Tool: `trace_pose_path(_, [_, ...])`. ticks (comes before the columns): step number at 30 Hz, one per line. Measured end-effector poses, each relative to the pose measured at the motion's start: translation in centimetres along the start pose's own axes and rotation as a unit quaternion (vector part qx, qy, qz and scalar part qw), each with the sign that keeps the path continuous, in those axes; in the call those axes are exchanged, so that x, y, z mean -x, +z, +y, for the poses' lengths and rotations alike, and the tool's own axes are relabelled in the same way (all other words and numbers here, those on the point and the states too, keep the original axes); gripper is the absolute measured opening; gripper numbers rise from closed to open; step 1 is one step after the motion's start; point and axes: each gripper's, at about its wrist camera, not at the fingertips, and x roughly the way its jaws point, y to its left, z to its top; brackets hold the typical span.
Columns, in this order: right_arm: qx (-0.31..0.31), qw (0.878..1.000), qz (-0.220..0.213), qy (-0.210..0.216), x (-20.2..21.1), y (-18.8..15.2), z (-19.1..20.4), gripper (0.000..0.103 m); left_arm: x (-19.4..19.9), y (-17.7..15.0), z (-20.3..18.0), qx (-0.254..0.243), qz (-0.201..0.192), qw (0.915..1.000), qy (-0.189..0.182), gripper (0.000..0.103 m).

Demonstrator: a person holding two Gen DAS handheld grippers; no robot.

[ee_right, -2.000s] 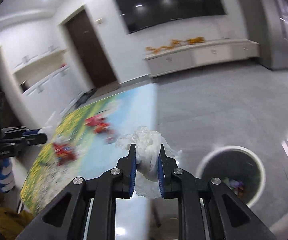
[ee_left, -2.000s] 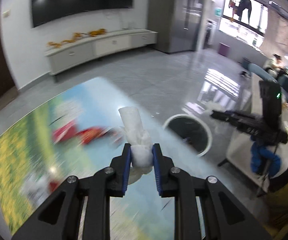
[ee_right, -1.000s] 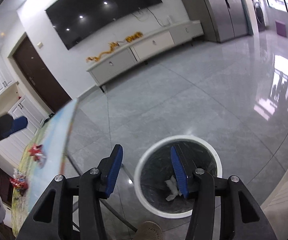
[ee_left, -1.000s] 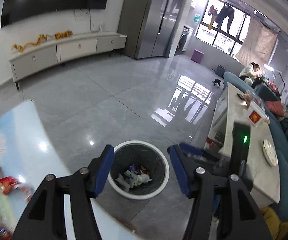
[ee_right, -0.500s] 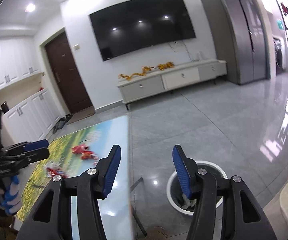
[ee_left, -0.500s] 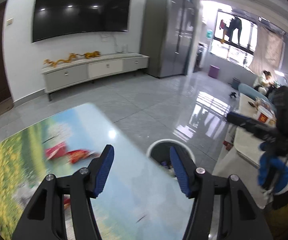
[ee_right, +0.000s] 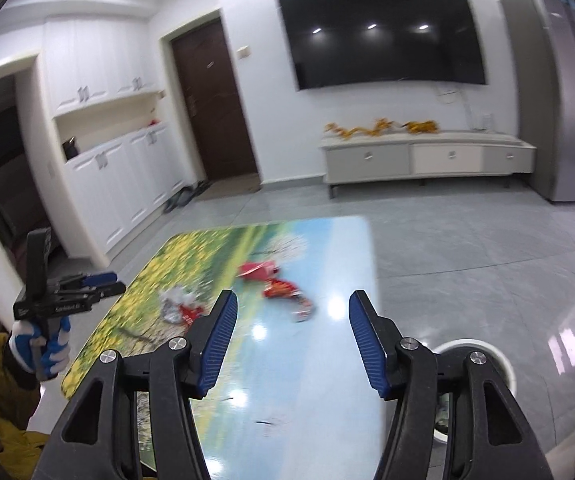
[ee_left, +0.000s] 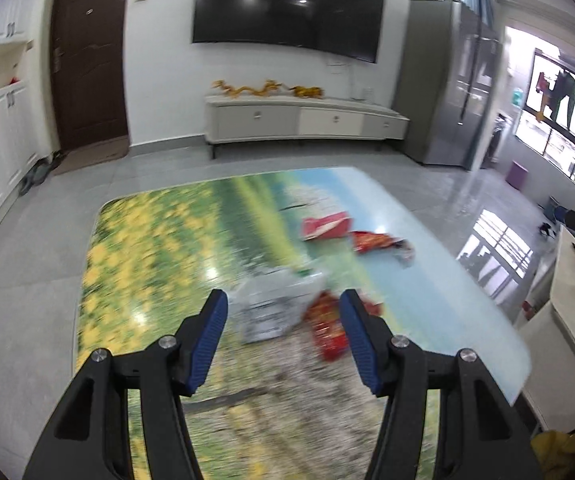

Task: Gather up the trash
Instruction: 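Grasp the clear printed bag with the left tool while the right tool grasps a red snack wrapper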

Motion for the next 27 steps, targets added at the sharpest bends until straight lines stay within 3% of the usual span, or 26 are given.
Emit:
trace_pose_path(4, [0.028, 0.998, 0.045, 0.038, -4.1, -0.1, 2.9, 0.061, -2.0, -1.3, 3.8, 0.021, 0.026, 0.9994, 0.005, 0.056])
trace_pose_path(13, [0.112, 0.975, 0.162, 0.1, -15.3, -1.6, 10.2, 0.061, -8.7, -1.6, 4.7, 0.018, 0.07, 0.9973, -0.016, 0.056])
trace_pose_path(23, [0.145, 0.96, 0.211, 0.115, -23.1, -2.2, 12.9, 0.056, -12.6, -1.1, 4.6, 0.01, 0.086, 0.9957, -0.033, 0.055])
trace_pose_path(26, [0.147, 0.957, 0.22, 0.121, -24.1, -2.4, 13.1, 0.048, -13.1, -1.5, 4.9, 0.022, 0.094, 0.9947, -0.035, 0.039])
trace_pose_path(27, [0.148, 0.956, 0.222, 0.123, -24.3, -2.6, 13.2, 0.041, -13.3, -1.6, 5.0, 0.025, 0.096, 0.9944, -0.037, 0.032])
